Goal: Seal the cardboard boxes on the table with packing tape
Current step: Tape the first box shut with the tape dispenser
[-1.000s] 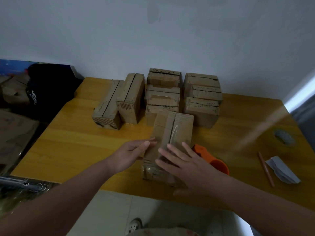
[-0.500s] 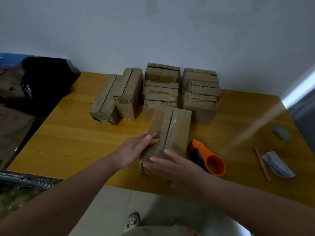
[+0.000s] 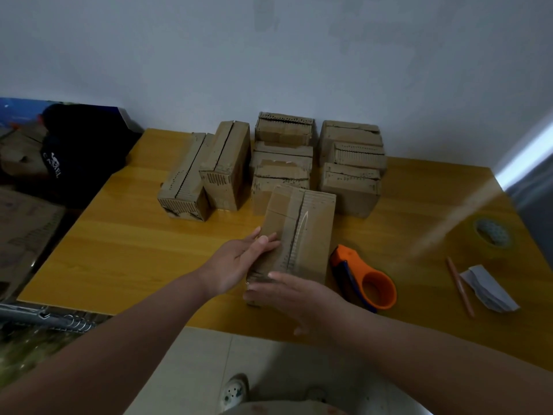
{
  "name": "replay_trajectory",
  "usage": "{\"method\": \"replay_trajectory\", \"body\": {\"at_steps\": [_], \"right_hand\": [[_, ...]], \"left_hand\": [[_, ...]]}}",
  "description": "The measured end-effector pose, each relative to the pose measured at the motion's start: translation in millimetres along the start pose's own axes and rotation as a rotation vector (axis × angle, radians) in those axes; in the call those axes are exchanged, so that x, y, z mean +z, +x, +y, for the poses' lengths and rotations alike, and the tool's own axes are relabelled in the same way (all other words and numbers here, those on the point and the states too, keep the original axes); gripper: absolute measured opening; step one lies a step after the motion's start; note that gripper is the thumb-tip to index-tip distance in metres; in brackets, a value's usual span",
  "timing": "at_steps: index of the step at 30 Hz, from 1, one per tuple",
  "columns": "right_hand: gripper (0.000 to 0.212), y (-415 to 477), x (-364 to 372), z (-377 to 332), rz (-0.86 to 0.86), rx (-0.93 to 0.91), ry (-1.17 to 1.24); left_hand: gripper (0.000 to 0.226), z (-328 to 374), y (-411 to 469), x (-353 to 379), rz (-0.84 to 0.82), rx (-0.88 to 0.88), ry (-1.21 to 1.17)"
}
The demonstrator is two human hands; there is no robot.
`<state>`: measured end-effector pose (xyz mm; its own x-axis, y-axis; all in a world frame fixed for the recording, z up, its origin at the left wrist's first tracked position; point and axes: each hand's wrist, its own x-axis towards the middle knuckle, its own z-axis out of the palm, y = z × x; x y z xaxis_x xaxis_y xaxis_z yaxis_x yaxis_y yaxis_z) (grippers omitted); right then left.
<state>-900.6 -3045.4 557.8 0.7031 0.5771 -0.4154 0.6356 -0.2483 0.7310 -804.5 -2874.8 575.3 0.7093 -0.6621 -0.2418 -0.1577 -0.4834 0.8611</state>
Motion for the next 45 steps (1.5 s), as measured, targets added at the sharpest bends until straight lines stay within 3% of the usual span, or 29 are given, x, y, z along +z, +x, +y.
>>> {"method": "replay_trajectory", "body": {"at_steps": [3, 5, 7, 9, 11, 13, 16, 18, 23, 27, 31, 36, 39, 42, 45], "right_hand": [[0.082, -15.2, 2.5, 8.2, 0.099, -0.085, 0.071], [0.064, -36.3, 8.8, 16.8, 0.342, -0.055, 0.254], [0.052, -55.2, 26.2, 19.8, 0.627, 0.11, 0.487], [0.041, -69.2, 43.1, 19.0, 0.737, 0.394, 0.737], [0.033, -74.8, 57.8, 16.2, 0.633, 0.727, 0.901], [0.029, -73.5, 70.3, 8.7, 0.308, 0.916, 1.05], [0.036, -68.4, 84.0, -6.6, -0.26, 0.901, 1.315], [0.042, -64.6, 90.5, -17.3, -0.393, 0.911, 1.458], [0.036, -65.5, 104.0, -15.4, -0.351, 1.073, 1.639], [0.042, -82.7, 109.6, 15.0, -0.193, 1.279, 1.801], [0.036, -101.2, 98.6, 42.8, -0.054, 1.314, 1.965], [0.017, -110.1, 82.4, 79.8, 0.3, 1.648, 2.152], [0.006, -106.2, 76.9, 88.7, 0.475, 1.696, 2.318], [0.034, -99.4, 72.1, 86.7, 0.487, 1.685, 2.477], [0.042, -96.5, 68.4, 78.9, 0.44, 1.686, 2.568]], "left_hand": [[0.06, 6.5, 1.8, 4.2, 0.036, 0.019, 0.077], [0.057, 12.1, 5.3, 7.1, 0.111, 0.008, 0.124], [0.047, 20.2, 12.9, 11.8, 0.226, 0.015, 0.224], [0.053, 33.1, 25.1, 20.1, 0.283, 0.006, 0.384], [0.079, 49.2, 40.1, 33.1, 0.257, -0.119, 0.471], [0.106, 63.1, 57.9, 46.2, 0.218, -0.287, 0.529], [0.128, 75.3, 80.5, 63.1, 0.197, -0.446, 0.644], [0.13, 79.5, 88.3, 68.9, 0.215, -0.483, 0.668], [0.13, 75.2, 84.8, 59.5, 0.129, -0.446, 0.675], [0.136, 67.8, 70.8, 36.1, -0.112, -0.314, 0.766], [0.142, 68.9, 64.6, 12.3, -0.36, -0.151, 0.984], [0.144, 76.7, 64.0, 13.3, -0.54, -0.035, 1.158], [0.143, 87.2, 63.8, 28.2, -0.641, 0.084, 1.283], [0.132, 98.2, 64.6, 47.2, -0.706, 0.207, 1.406], [0.119, 101.8, 66.5, 55.8, -0.697, 0.339, 1.516]]}}
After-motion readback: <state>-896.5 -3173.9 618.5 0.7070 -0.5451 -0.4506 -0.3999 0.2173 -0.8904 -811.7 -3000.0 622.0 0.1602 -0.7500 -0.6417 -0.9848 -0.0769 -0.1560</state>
